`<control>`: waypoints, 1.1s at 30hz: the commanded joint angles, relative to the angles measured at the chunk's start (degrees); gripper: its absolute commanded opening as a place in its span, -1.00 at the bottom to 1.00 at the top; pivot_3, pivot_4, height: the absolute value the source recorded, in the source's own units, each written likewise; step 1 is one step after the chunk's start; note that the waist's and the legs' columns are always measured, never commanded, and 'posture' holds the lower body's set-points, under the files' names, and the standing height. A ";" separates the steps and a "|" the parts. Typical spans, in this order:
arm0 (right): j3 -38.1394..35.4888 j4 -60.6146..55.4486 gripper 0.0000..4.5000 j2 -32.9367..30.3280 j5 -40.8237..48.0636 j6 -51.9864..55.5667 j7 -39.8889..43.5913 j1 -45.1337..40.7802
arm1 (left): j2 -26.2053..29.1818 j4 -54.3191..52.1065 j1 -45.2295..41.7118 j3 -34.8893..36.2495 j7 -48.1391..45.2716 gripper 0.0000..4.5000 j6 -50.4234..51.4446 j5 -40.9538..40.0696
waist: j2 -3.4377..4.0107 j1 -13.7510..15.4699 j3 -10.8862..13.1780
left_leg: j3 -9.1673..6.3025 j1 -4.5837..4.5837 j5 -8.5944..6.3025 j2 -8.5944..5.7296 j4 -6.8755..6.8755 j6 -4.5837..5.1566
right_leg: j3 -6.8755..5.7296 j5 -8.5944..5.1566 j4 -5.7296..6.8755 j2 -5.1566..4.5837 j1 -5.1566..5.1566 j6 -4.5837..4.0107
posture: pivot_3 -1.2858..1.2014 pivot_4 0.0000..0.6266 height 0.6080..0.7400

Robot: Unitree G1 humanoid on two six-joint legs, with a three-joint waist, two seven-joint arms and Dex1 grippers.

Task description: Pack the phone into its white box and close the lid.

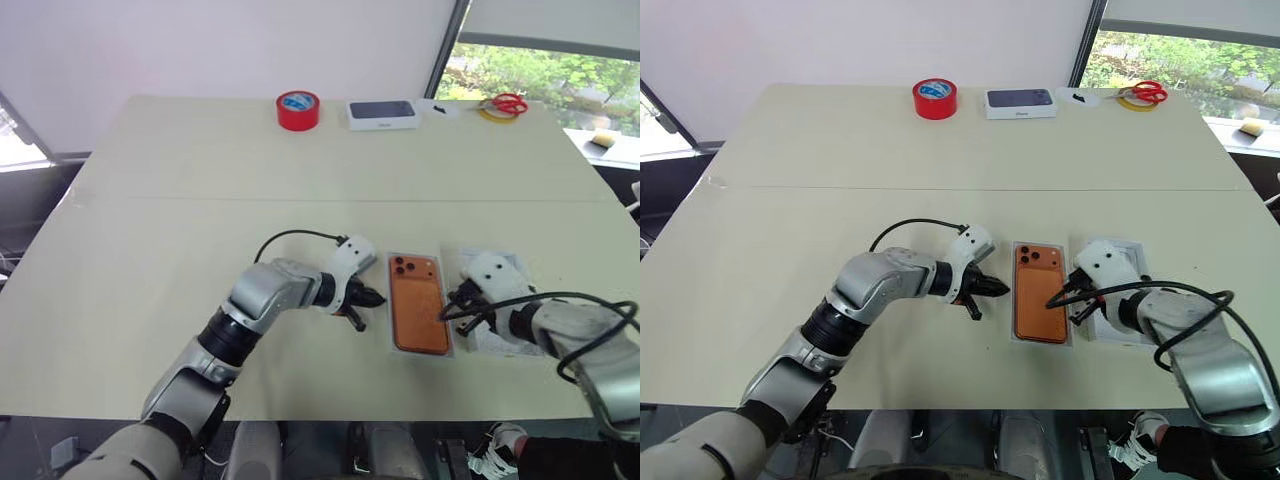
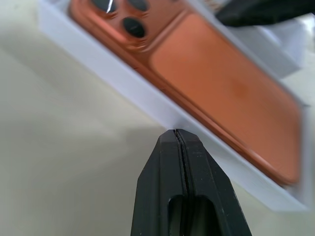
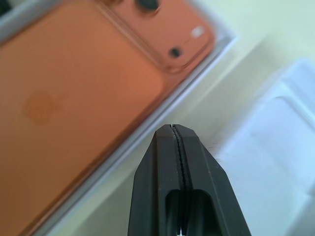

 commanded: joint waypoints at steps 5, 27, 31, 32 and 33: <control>-6.54 0.32 0.29 -4.34 5.78 9.23 1.33 -4.27 | 5.47 -7.28 1.76 2.88 -4.09 -1.00 -7.51 0.83 | 0.01 0.00 0.00 | 0.00 0.02 0.00 0.00 0.02 0.00 | 0.01 0.00 0.00 -0.01 0.02 -0.01 | 0.03 -0.52 0.85; -1.57 14.12 0.17 1.91 13.87 29.06 -16.50 -17.98 | 14.13 -12.80 11.06 3.12 -17.29 -1.00 -36.41 7.13 | 0.09 -0.04 -0.03 | 0.08 -0.01 -0.01 0.02 0.01 0.02 | 0.02 0.01 0.04 -0.01 -0.03 -0.01 | 0.03 -0.52 0.85; -2.06 13.99 -0.74 2.12 17.18 29.06 -18.86 -18.10 | 13.99 -12.28 11.20 3.31 -17.09 -1.00 -36.84 7.44 | 0.09 -0.03 -0.03 | 0.08 0.00 -0.01 0.02 0.03 0.02 | 0.02 0.01 0.04 -0.01 0.00 -0.01 | 0.03 -0.52 0.85; -2.75 14.44 -0.93 2.31 18.04 29.06 -19.75 -18.30 | 13.96 -12.24 11.27 3.33 -17.07 -1.00 -36.89 7.48 | 0.09 -0.03 -0.03 | 0.07 0.01 -0.01 0.02 0.02 0.02 | 0.02 0.01 0.04 -0.01 0.00 -0.01 | 0.03 -0.52 0.85; -3.27 14.81 -0.98 2.42 18.83 29.06 -20.56 -18.43 | 13.92 -12.22 11.32 3.34 -17.06 -1.00 -36.91 7.52 | 0.09 -0.04 -0.03 | 0.07 0.01 -0.01 0.02 0.02 0.02 | 0.02 0.01 0.04 -0.01 0.00 -0.01 | 0.03 -0.52 0.85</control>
